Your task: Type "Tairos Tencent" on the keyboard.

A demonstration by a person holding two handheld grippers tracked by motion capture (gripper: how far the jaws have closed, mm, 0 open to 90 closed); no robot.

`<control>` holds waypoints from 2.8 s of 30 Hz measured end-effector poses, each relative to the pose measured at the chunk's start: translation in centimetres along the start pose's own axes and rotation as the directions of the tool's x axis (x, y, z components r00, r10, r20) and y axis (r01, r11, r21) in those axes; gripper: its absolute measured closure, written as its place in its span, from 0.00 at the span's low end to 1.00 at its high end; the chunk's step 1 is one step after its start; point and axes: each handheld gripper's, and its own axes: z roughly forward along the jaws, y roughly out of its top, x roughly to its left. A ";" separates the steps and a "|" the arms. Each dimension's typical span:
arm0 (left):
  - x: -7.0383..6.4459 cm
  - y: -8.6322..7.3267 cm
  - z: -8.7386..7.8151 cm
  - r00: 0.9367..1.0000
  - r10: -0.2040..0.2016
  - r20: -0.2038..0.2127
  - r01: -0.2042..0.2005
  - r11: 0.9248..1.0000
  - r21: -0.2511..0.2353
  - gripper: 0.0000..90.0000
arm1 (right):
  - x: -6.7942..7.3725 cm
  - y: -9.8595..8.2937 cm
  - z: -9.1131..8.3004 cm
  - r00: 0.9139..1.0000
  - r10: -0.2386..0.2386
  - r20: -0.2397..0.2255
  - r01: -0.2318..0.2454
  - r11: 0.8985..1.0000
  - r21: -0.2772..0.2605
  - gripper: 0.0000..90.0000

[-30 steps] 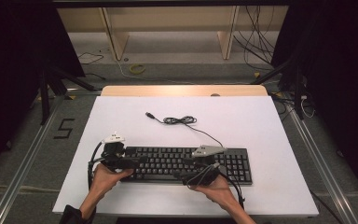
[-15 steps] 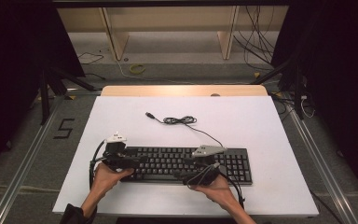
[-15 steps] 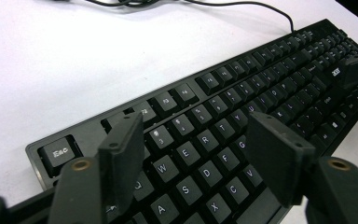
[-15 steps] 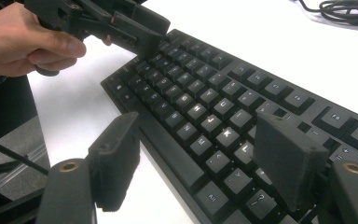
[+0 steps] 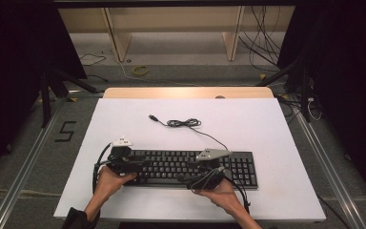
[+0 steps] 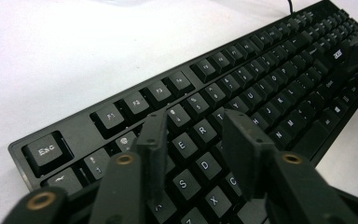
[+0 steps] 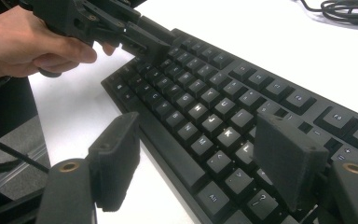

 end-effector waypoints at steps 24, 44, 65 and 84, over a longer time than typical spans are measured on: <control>-0.1 0.2 1.0 0.999 0.036 -0.004 -0.036 0.999 0.038 0.99 | 0.0 -0.1 0.1 1.000 0.003 -0.004 -0.003 1.000 0.005 0.36; 0.0 0.3 1.9 0.999 0.034 -0.017 -0.033 0.997 0.067 0.99 | 0.1 -0.1 0.1 1.000 0.001 -0.004 -0.001 1.000 0.005 0.36; 0.1 0.4 1.4 1.000 0.017 -0.009 -0.017 0.999 0.049 0.89 | 0.1 0.0 0.1 1.000 0.000 -0.001 0.000 1.000 0.002 0.36; 0.1 0.4 0.4 1.000 -0.026 -0.007 0.026 1.000 0.011 0.54 | 0.1 0.0 0.0 1.000 0.000 0.002 0.000 1.000 -0.002 0.36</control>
